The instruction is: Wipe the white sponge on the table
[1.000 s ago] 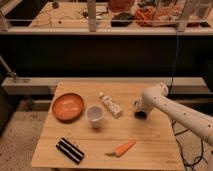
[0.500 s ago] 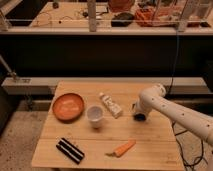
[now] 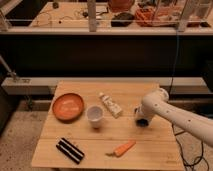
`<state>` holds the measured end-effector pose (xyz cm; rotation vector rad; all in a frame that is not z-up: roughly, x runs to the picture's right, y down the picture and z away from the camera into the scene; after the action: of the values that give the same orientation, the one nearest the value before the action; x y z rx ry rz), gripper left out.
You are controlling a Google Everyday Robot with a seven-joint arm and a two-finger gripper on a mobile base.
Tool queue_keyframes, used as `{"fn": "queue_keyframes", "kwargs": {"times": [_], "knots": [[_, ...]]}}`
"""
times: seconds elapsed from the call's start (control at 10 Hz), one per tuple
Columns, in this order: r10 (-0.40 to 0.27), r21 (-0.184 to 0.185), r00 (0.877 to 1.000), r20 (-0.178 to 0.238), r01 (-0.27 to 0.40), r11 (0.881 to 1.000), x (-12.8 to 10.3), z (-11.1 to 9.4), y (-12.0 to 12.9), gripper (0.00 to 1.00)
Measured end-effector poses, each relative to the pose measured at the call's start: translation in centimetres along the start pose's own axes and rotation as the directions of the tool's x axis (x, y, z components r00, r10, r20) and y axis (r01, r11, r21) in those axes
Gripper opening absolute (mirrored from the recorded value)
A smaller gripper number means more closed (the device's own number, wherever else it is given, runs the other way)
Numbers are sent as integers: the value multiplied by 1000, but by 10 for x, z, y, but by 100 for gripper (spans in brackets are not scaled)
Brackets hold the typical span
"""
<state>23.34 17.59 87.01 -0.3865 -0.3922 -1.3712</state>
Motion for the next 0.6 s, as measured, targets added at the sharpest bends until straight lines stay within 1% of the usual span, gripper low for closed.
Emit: {"fn": "queue_keyframes", "kwargs": {"times": [0.2, 0.4, 0.6], "knots": [[38, -6, 999, -17, -38, 999, 0, -7, 19, 0], [73, -6, 997, -36, -73, 997, 5, -12, 32, 0], [109, 1, 993, -47, -109, 994, 13, -8, 42, 0]]}}
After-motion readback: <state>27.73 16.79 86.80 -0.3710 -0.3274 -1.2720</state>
